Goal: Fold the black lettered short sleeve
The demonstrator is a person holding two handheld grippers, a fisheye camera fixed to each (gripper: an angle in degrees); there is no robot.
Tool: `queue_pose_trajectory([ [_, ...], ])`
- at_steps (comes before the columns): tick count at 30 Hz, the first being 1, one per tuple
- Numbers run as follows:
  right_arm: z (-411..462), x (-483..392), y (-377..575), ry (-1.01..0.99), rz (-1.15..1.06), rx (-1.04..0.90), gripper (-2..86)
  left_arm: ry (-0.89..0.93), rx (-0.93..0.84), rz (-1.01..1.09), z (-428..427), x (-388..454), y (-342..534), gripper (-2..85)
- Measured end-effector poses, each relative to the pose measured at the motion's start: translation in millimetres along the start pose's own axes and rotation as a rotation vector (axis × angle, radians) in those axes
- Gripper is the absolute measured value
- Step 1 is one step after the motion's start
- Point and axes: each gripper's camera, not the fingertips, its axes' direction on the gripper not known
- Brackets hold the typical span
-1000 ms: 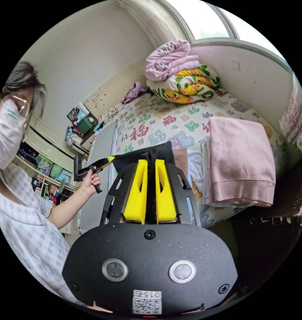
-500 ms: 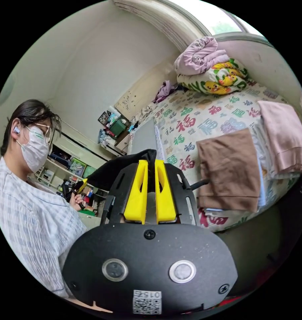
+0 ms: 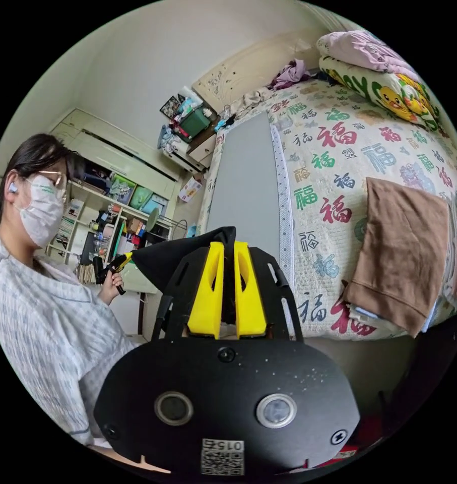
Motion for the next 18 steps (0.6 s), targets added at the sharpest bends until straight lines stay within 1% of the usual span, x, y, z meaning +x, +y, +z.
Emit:
queue_pose_trajectory([
  [2,40.0,16.3,-54.3,0.022,0.016,-0.067,3.7,-0.055,0.002,-0.018,37.7,-43.7,-9.5,0.3],
  [4,87.5,39.6,-108.7,0.054,0.068,-0.12,3.9,-0.09,0.009,-0.176,97.7,-113.5,-22.3,0.1],
  [5,118.8,58.6,-141.1,0.064,0.15,-0.159,4.2,-0.105,0.018,-0.224,111.2,-129.3,-24.5,0.0],
  [6,144.6,73.7,-166.6,0.067,0.221,-0.218,4.5,-0.122,0.071,-0.336,130.0,-155.9,-26.3,-0.3],
  [7,152.3,77.3,-176.7,0.088,0.245,-0.247,4.6,-0.071,0.135,-0.399,139.9,-171.4,-26.4,-0.3],
  [8,151.4,74.4,-190.3,0.141,0.269,-0.261,4.5,-0.037,0.162,-0.399,142.3,-174.3,-26.1,-0.4],
  [9,136.6,60.8,-197.1,0.122,0.237,-0.249,4.5,0.017,0.163,-0.356,145.9,-173.0,-25.0,-0.2],
  [11,107.2,34.3,-191.5,0.077,0.151,-0.255,4.7,0.023,0.032,-0.29,153.3,-164.7,-14.9,0.7],
  [12,88.9,20.1,-179.2,0.082,0.14,-0.283,4.6,0.001,-0.069,-0.276,157.8,-160.0,1.4,1.5],
  [13,81.1,13.5,-171.4,0.083,0.138,-0.306,4.5,-0.021,-0.15,-0.284,160.7,-157.6,23.8,2.6],
  [14,68.4,0.7,-152.6,0.069,0.14,-0.364,4.4,-0.032,-0.185,-0.3,162.0,-157.6,36.4,3.1],
  [16,59.0,-12.9,-121.1,0.029,0.196,-0.464,4.7,-0.045,-0.298,-0.435,171.1,-166.5,90.4,5.3],
  [17,58.6,-18.2,-99.7,-0.008,0.266,-0.531,5.5,-0.042,-0.321,-0.478,174.5,-170.4,103.5,6.0],
  [18,59.5,-21.7,-80.6,-0.035,0.347,-0.577,6.4,-0.045,-0.354,-0.573,181.6,-178.9,128.2,6.7],
])
